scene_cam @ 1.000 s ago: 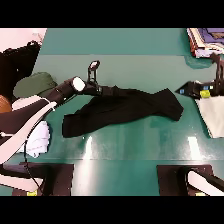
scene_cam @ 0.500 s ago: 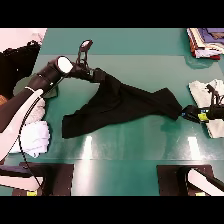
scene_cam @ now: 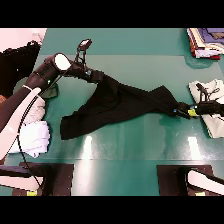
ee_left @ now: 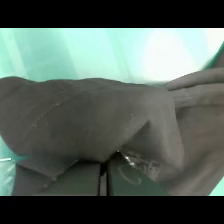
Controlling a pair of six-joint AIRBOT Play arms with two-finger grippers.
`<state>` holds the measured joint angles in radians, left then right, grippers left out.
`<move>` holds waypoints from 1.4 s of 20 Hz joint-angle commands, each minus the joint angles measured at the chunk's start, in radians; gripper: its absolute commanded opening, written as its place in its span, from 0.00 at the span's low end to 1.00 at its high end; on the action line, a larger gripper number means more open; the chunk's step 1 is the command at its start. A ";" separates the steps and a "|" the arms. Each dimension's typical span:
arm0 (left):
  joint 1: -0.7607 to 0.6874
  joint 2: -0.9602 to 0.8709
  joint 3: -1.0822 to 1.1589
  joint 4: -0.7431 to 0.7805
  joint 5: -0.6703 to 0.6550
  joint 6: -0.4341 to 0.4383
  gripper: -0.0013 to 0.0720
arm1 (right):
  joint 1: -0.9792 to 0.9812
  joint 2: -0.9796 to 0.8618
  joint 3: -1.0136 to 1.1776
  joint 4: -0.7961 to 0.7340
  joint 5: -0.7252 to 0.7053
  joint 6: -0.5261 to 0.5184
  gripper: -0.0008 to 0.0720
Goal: Fold the shirts.
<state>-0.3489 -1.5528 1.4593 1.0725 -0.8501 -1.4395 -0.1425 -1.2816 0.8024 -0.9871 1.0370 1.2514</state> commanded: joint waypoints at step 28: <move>0.169 0.694 0.663 -0.116 -0.074 0.060 0.05 | 0.040 0.322 1.289 -0.203 0.253 0.138 0.04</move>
<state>-0.1806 -0.8707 2.1242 0.9287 -0.9333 -1.3888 -0.1024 -0.8825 1.9877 -1.0893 1.1324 1.3220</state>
